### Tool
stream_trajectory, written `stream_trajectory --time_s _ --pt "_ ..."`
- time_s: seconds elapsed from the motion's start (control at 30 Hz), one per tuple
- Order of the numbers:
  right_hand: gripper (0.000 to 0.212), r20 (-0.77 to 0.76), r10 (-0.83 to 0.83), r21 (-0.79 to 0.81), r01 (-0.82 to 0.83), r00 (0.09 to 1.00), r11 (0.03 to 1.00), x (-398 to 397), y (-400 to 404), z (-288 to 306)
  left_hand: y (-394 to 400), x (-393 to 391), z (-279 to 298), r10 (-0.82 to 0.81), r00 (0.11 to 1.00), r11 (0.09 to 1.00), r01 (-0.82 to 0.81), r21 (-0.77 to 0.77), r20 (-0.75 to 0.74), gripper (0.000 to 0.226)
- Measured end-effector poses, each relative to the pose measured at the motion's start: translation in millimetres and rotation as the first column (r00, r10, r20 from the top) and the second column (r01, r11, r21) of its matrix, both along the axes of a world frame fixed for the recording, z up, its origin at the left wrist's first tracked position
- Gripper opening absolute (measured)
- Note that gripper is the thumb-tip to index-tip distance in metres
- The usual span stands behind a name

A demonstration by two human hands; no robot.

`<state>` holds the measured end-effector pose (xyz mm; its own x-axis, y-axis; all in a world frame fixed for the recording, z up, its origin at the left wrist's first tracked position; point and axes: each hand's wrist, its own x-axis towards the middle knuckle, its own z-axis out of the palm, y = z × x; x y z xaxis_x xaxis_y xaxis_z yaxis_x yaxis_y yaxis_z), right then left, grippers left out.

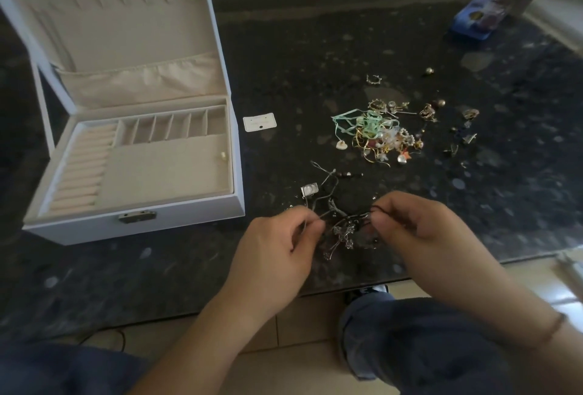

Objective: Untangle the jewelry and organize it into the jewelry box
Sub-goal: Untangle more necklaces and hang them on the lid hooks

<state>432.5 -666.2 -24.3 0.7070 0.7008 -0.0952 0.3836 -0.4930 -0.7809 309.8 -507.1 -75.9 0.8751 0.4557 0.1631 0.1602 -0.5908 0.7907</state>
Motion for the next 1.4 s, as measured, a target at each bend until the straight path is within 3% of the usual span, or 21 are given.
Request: stream_trajectory --time_s 0.17,0.27,0.4,0.47,0.57,0.67,0.73,0.87,0.97,1.1,1.2,1.27,1.33,1.4 --pt "0.029 -0.153 -0.035 0.195 0.065 0.988 0.979 4.9 -8.9 -0.1 2.1 2.3 2.4 0.080 0.997 0.986 -0.078 -0.144 0.005 0.022" --pt "0.025 -0.386 -0.058 0.253 0.166 0.921 0.953 5.6 -8.0 2.5 2.9 1.9 3.1 0.081 0.997 0.989 -0.081 -0.122 -0.007 0.022" --pt "0.033 -0.434 -0.058 0.261 0.187 0.899 0.947 13.8 -3.6 18.8 3.7 0.3 3.9 0.074 0.997 0.995 -0.074 -0.065 -0.010 0.037" --pt "0.031 -0.331 -0.019 0.213 0.094 0.943 0.972 21.7 0.3 30.4 4.7 0.5 3.7 0.089 0.996 0.995 -0.088 -0.053 0.017 0.044" --pt "0.018 -0.007 0.104 0.008 -0.104 0.995 0.995 36.2 9.7 51.5 6.2 2.5 6.8 0.127 0.990 0.987 -0.119 -0.111 0.065 0.038" --pt "0.017 0.208 0.264 -0.241 -0.213 0.942 0.947 51.2 29.3 76.2 7.3 6.1 12.0 0.181 0.977 0.970 -0.159 -0.183 0.112 0.033" --pt "0.015 0.328 0.319 -0.356 -0.196 0.889 0.914 63.9 44.0 81.1 9.0 7.9 13.8 0.201 0.974 0.963 -0.177 -0.201 0.102 0.034" --pt "0.008 0.378 0.409 -0.480 -0.202 0.831 0.854 86.5 65.2 52.3 9.5 6.3 12.2 0.182 0.983 0.972 -0.184 -0.143 -0.029 0.037" --pt "0.006 0.312 0.403 -0.442 -0.244 0.860 0.863 93.7 65.0 20.3 8.7 2.9 11.7 0.190 0.975 0.979 -0.196 -0.047 -0.114 0.031" --pt "0.014 0.319 0.243 -0.208 -0.182 0.916 0.961 96.4 52.1 -0.1 7.3 0.0 14.8 0.207 0.960 0.977 -0.214 -0.021 -0.187 0.010" --pt "0.019 0.524 0.157 -0.079 -0.136 0.837 0.988 91.5 38.0 -3.6 5.1 -7.1 16.0 0.279 0.949 0.957 -0.287 -0.033 -0.147 0.043" --pt "0.016 0.578 0.182 -0.041 -0.194 0.795 0.980 76.5 30.9 -5.0 -4.6 -14.5 19.2 0.317 0.943 0.945 -0.324 -0.054 -0.101 0.065" --pt "0.026 0.550 0.251 -0.098 -0.236 0.796 0.967 61.3 29.1 -10.6 -18.7 -18.2 24.0 0.285 0.958 0.957 -0.282 0.064 -0.033 0.070" --pt "0.037 0.547 0.284 -0.164 -0.232 0.787 0.959 54.7 31.7 -17.7 -29.8 -15.4 25.6 0.227 0.973 0.932 -0.230 0.280 0.043 0.061"
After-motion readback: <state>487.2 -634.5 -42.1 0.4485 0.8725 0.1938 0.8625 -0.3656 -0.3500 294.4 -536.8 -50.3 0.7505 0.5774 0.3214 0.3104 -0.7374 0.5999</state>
